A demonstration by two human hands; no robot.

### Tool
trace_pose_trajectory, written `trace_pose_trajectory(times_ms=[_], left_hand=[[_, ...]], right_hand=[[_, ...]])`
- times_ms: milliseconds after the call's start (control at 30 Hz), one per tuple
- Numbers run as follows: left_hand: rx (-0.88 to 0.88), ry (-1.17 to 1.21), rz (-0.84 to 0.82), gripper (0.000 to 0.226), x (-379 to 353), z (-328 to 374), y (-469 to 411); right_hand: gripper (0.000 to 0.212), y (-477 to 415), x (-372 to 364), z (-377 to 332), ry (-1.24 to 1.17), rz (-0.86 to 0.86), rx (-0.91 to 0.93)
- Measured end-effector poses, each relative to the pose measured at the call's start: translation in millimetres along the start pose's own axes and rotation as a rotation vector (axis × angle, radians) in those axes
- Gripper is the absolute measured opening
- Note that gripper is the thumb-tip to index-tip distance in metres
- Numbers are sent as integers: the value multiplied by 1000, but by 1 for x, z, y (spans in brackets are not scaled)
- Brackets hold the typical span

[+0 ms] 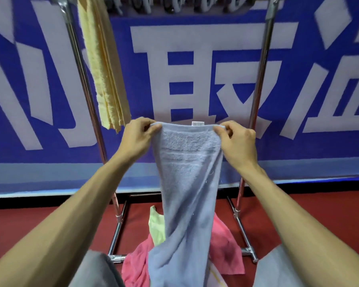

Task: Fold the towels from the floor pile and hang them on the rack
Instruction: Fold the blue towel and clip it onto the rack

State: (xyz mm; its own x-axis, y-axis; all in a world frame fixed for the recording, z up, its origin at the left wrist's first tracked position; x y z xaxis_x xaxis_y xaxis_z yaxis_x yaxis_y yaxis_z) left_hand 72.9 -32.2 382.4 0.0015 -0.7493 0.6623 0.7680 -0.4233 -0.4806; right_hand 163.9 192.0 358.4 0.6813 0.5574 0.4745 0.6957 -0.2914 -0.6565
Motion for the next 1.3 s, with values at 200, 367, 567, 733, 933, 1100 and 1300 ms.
trace_pose_trajectory(times_ms=[200, 367, 567, 733, 933, 1100, 1300], left_hand=[[-64, 96, 239, 19, 58, 46, -38], [-155, 145, 414, 21, 111, 102, -67], [-341, 105, 570, 17, 156, 158, -74], [-375, 233, 657, 14, 167, 179, -78], [-378, 128, 551, 13, 163, 180, -77], [-360, 106, 509, 16, 156, 169, -73], [-321, 47, 474, 17, 149, 151, -66]], right_hand=[[25, -54, 43, -60, 8, 168, 121], [26, -99, 82, -117, 17, 248, 207], [21, -130, 136, -172, -157, 437, 360], [21, -141, 150, -177, -112, 382, 298], [24, -133, 159, -168, -65, 361, 220], [28, -129, 149, -156, -6, 280, 158], [22, -133, 127, -142, 43, 188, 165]])
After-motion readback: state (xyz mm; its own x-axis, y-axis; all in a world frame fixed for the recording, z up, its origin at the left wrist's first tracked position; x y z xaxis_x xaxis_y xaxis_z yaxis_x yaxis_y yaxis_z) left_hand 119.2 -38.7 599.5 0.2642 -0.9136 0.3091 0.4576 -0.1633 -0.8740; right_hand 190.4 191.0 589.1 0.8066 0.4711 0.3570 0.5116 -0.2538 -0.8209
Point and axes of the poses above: each hand's wrist, its own y-axis away from the middle knuckle, its own x-axis out of the back of the hand, z = x × y, the point moved 3 cm from there along -y, towards the middle knuckle, and after that the axes turned 11 degrees about -z, right-handed, at the moved point
